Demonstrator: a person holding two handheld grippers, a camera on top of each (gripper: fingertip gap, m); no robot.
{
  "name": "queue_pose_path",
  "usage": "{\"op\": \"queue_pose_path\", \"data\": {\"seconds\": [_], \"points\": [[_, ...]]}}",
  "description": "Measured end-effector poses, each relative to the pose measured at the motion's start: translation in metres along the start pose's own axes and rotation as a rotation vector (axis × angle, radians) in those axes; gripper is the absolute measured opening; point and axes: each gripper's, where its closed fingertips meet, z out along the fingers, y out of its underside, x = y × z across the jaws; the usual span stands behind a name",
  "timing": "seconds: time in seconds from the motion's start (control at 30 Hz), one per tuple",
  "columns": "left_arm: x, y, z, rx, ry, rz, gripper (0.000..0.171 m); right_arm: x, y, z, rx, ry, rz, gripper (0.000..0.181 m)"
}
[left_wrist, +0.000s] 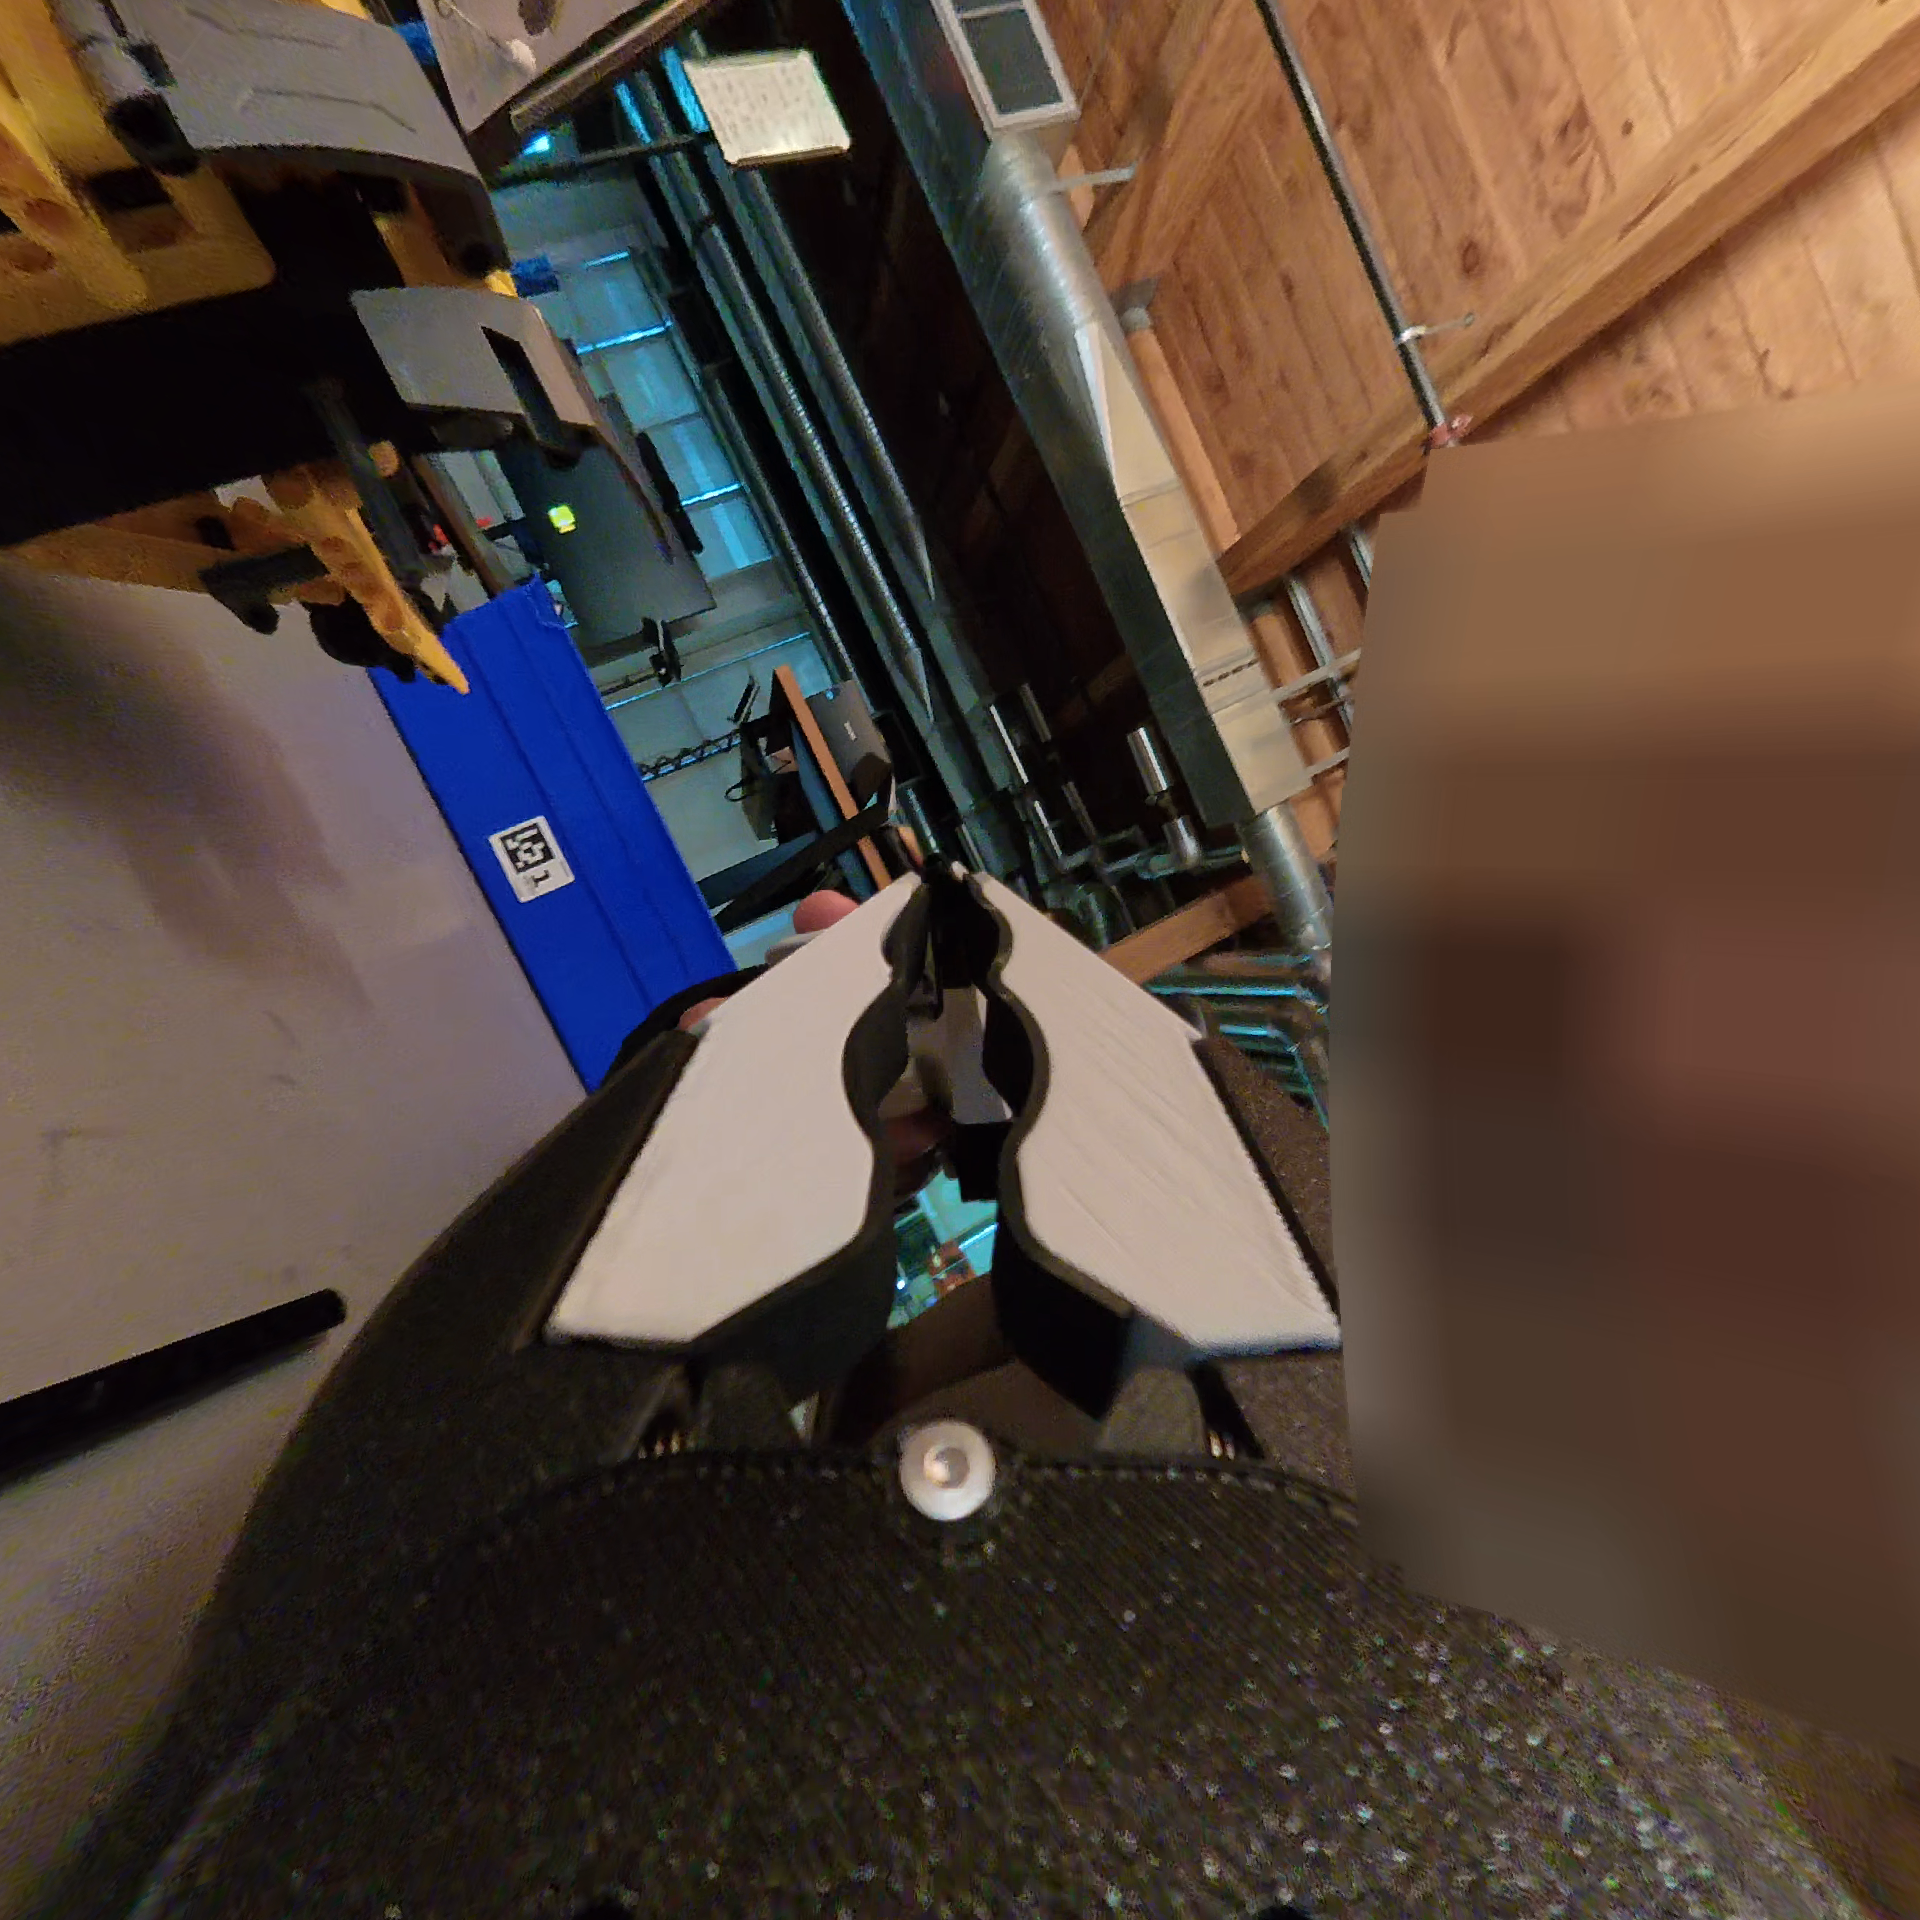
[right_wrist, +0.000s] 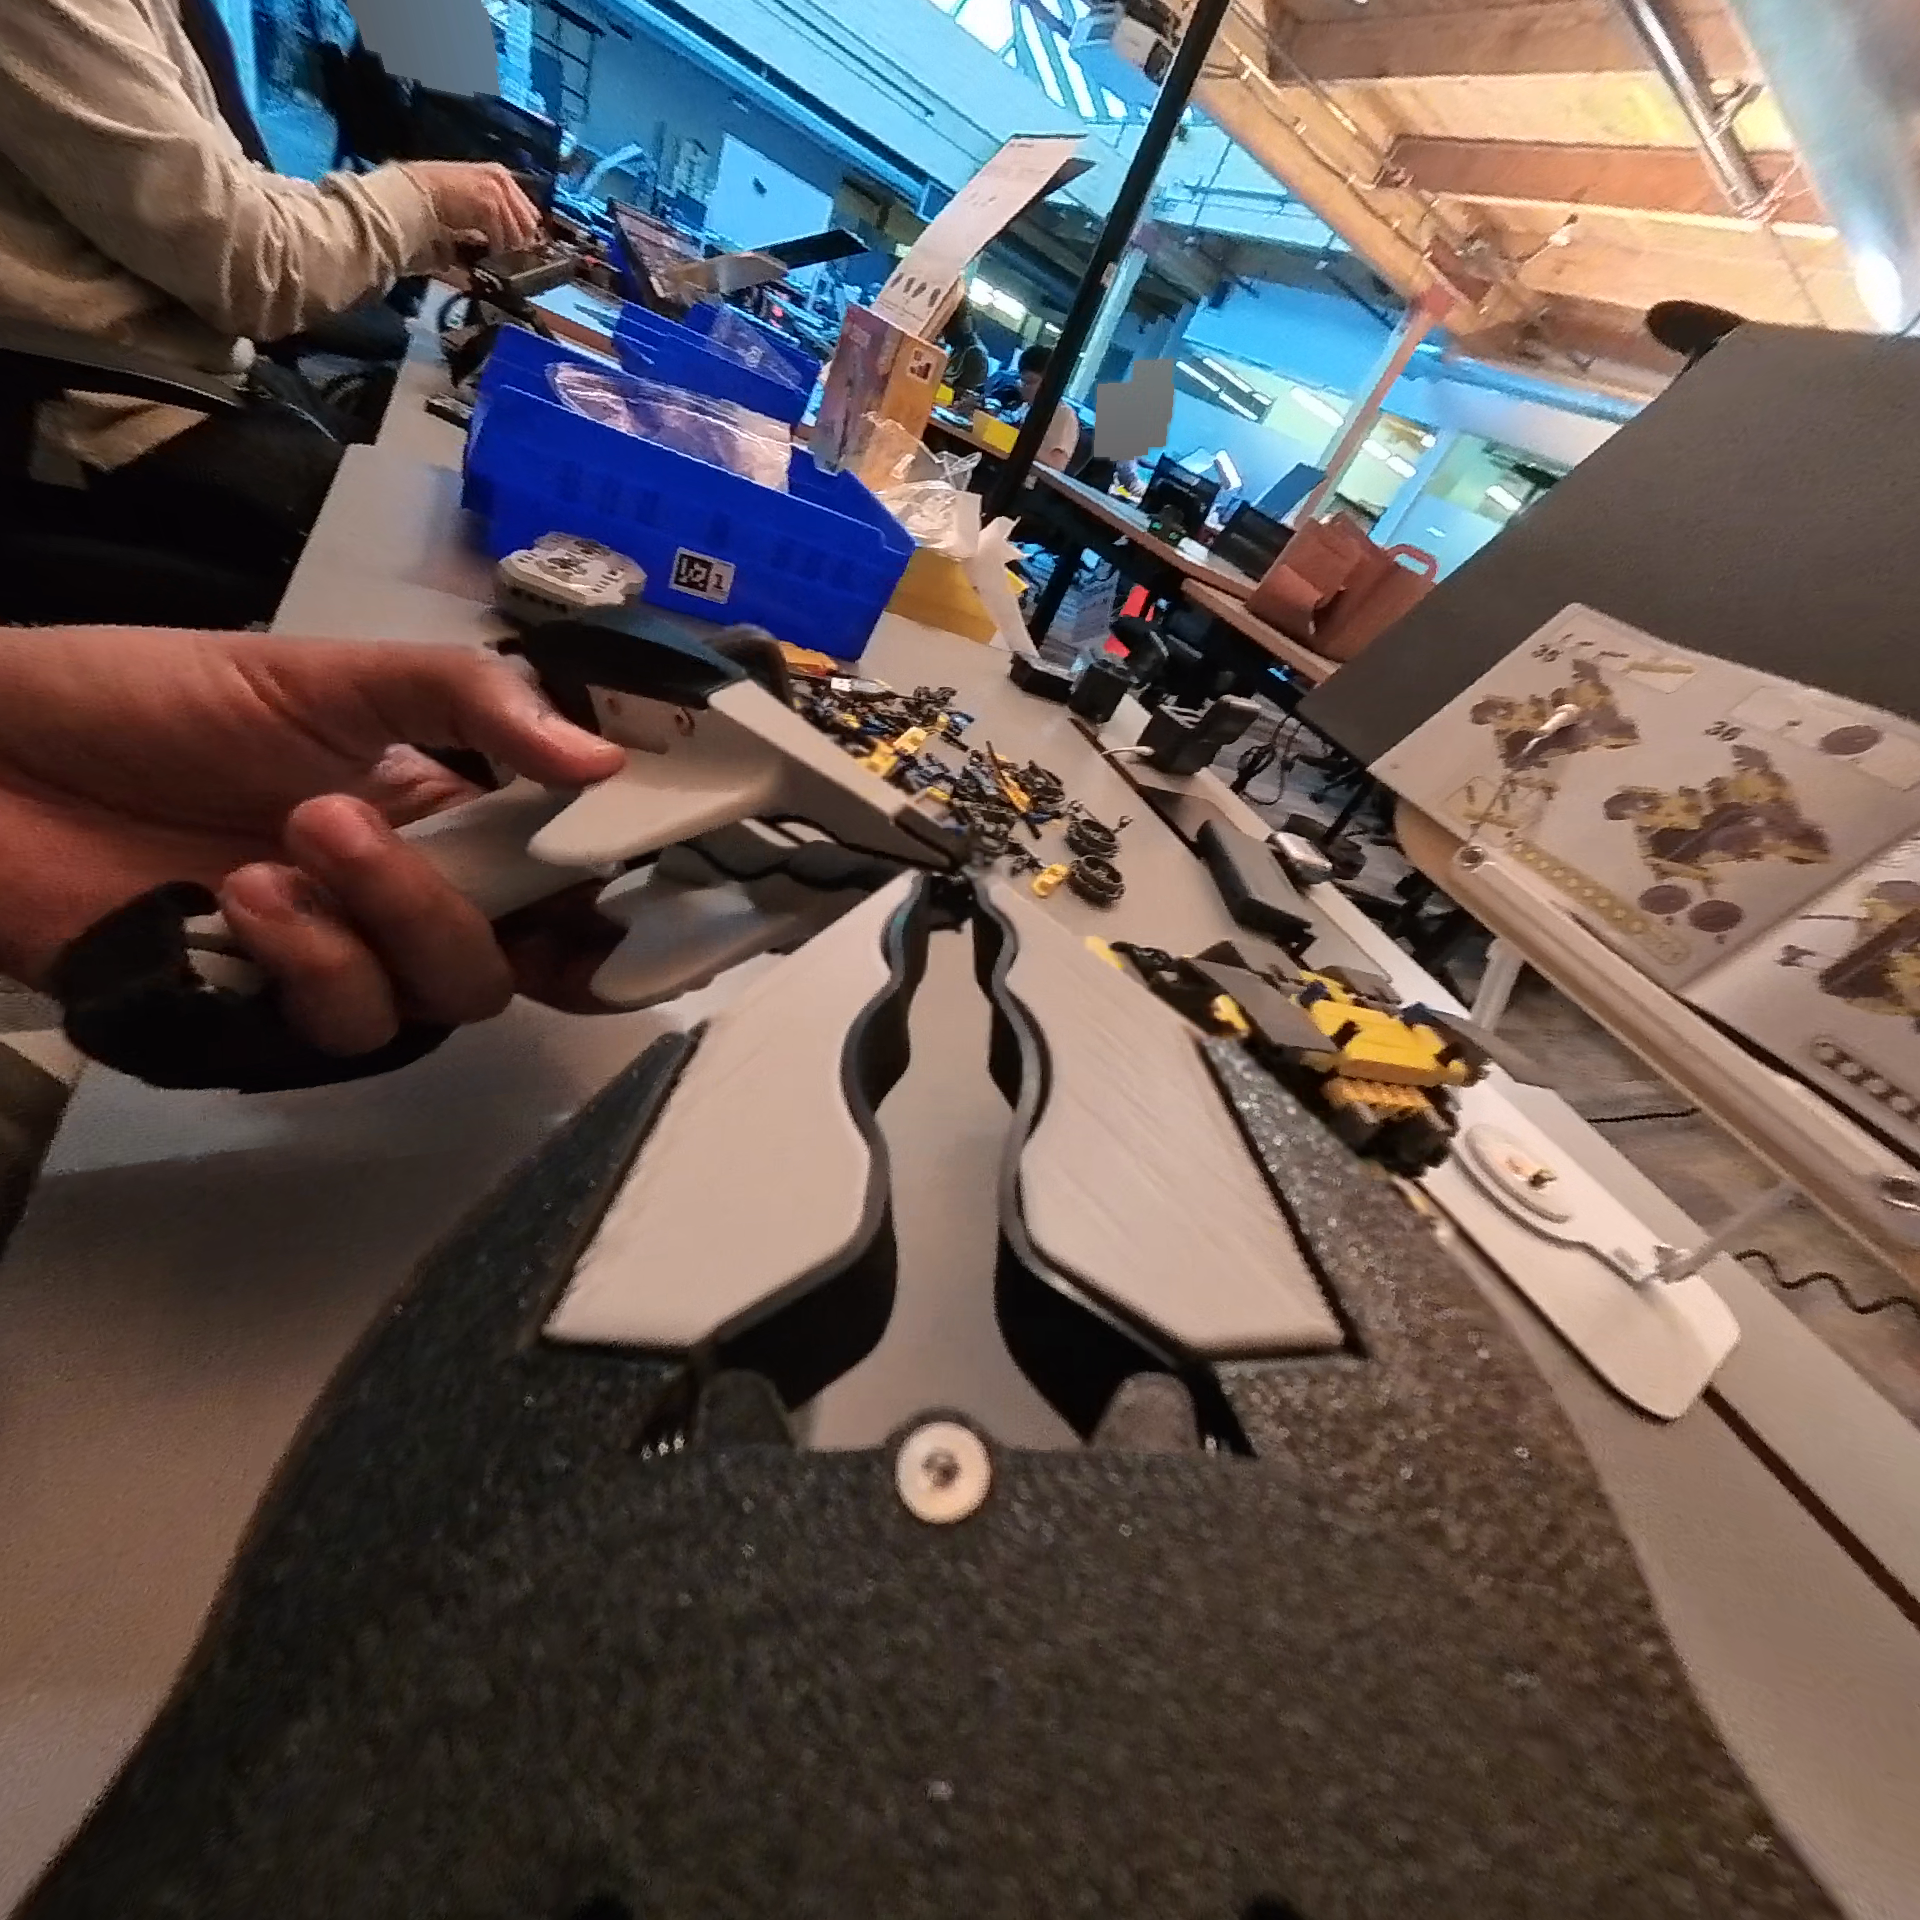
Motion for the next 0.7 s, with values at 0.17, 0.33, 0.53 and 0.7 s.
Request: {"op": "queue_pose_path", "data": {"seconds": [0.17, 0.33, 0.53, 0.7], "points": [[-0.01, -0.005, -0.012, -0.016, -0.036, -0.017, 0.008, -0.005, 0.004, 0.003, 0.012, -0.055, 0.077, 0.007], [-0.012, 0.0, -0.016, -0.055, -0.021, -0.028, 0.017, -0.01, 0.012, 0.007, -0.005, -0.098, 0.1, 0.006], [-0.016, 0.002, -0.019, -0.088, -0.03, -0.025, 0.003, -0.014, 0.018, 0.008, -0.025, -0.119, 0.053, 0.004], [-0.017, 0.001, -0.021, -0.088, -0.045, -0.003, 0.001, -0.015, 0.023, 0.009, -0.047, -0.112, 0.009, 0.004]]}}
